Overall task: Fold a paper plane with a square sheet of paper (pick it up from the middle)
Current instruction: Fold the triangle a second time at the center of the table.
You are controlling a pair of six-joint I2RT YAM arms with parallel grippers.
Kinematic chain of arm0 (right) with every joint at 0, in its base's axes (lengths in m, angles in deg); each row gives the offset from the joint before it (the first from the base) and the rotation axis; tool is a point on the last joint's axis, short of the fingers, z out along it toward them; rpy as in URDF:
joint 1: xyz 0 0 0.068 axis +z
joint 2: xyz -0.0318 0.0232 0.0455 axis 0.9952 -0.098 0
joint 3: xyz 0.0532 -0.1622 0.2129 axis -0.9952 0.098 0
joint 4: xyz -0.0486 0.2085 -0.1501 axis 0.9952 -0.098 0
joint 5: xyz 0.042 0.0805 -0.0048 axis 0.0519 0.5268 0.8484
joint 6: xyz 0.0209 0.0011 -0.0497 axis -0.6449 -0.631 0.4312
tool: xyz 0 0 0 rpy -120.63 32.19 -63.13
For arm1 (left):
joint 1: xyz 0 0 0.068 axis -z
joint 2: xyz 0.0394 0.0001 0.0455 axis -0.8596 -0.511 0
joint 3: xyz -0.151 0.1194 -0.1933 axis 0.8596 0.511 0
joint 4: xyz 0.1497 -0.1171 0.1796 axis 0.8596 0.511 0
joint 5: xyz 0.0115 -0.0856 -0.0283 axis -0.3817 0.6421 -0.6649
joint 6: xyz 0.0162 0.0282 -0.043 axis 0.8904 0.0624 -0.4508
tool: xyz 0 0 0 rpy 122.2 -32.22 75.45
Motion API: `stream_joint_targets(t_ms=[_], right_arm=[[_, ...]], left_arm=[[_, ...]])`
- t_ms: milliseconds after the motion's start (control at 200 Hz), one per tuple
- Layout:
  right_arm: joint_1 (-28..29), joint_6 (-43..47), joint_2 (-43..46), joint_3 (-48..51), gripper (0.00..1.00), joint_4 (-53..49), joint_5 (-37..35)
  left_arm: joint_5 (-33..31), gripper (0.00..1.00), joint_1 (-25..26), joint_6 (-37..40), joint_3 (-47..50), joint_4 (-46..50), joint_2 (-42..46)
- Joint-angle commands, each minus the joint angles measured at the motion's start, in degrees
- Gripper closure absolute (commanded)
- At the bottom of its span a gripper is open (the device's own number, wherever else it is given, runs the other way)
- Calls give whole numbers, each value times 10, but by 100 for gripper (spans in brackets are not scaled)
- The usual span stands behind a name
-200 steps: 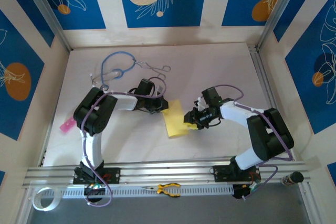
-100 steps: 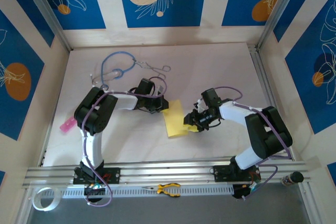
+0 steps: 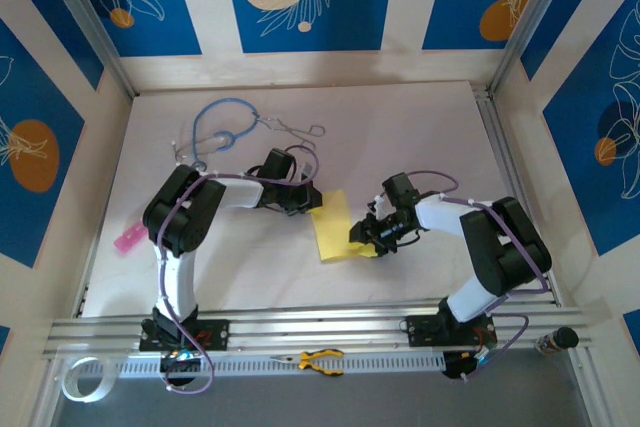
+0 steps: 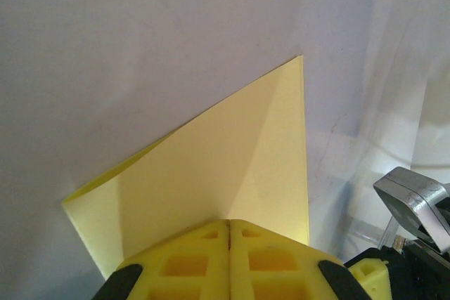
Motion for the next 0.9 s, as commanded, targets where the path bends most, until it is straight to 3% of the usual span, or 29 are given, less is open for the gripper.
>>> stream_joint_targets(t_ms=[0,250,490,895], right_arm=[[-1,15,-11,1,60,-4,22],[-17,14,41,22,59,-15,-24],[-17,6,19,32,59,29,34],[-17,0,4,28,60,77,72]], left_arm=[[-9,92,-4,12,-2,25,-26],[-10,92,-4,17,-4,35,-25],[-8,92,-4,21,-9,41,-25],[5,92,-4,28,-24,44,-38]])
